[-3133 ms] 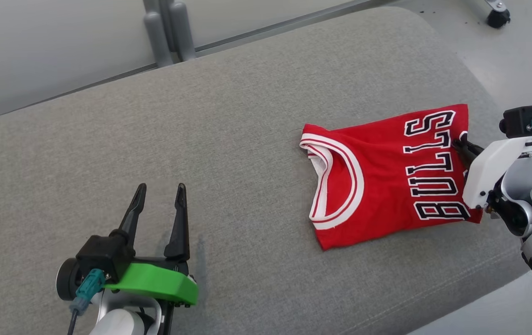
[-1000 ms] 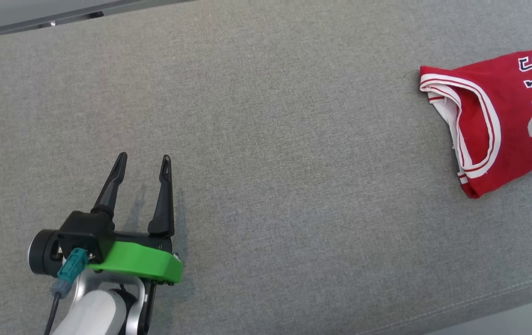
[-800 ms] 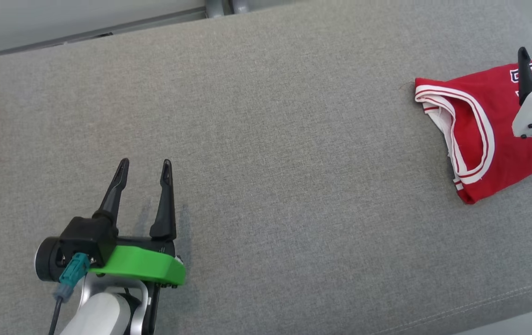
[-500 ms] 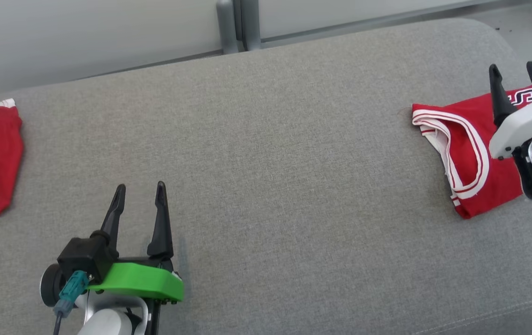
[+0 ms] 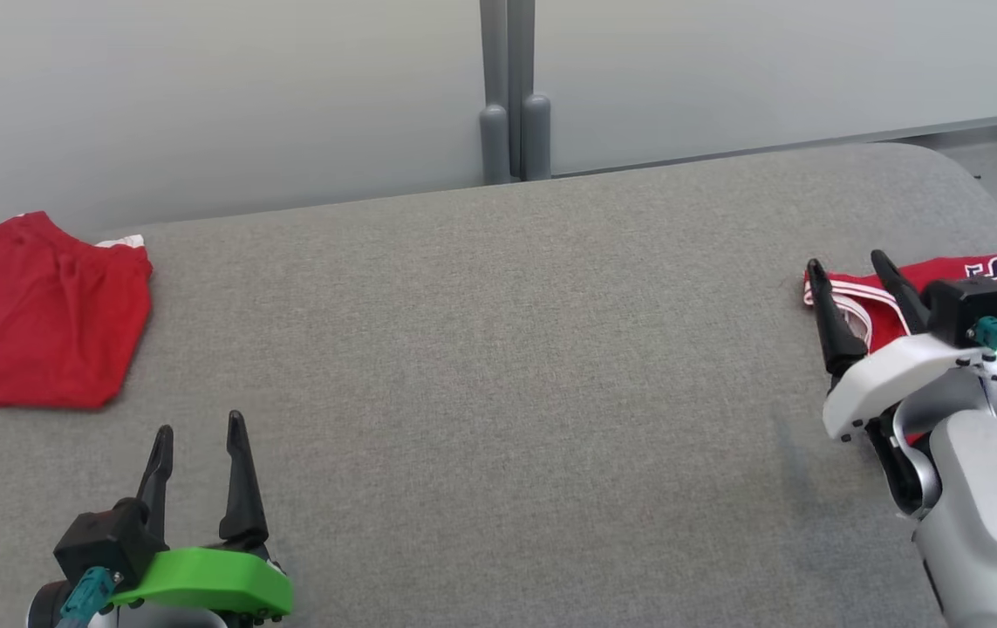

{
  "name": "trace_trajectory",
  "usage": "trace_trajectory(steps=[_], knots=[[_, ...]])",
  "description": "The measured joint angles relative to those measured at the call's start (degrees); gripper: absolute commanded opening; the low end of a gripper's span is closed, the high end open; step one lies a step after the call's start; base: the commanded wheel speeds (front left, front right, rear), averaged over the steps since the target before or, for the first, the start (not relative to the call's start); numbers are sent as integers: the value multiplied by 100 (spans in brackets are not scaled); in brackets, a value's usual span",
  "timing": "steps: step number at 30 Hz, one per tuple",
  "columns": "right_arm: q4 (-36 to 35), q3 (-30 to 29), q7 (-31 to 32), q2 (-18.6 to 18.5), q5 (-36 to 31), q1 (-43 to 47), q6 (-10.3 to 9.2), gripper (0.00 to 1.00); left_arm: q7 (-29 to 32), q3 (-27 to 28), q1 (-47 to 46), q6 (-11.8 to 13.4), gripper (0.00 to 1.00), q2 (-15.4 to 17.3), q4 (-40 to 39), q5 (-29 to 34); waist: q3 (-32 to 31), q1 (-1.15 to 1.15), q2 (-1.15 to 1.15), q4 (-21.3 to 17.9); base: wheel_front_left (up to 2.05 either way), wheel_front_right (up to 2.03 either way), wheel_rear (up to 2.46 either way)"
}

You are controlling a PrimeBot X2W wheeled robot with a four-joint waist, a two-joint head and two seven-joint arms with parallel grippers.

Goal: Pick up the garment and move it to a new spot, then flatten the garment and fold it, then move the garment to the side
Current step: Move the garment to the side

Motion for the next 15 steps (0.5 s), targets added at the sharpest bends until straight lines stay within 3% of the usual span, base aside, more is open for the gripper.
trace_trajectory(steps=[7, 15], knots=[[-1428, -516, 450, 820, -601, 1035, -3, 100, -7, 111, 72, -115, 100, -58, 70, 41, -122, 0, 0, 265, 0, 0, 0], [-2465, -684, 677, 1146, -737, 1922, -3, 100, -8, 194, 130, -259, 100, -191, 275, 76, -158, 0, 0, 532, 0, 0, 0]])
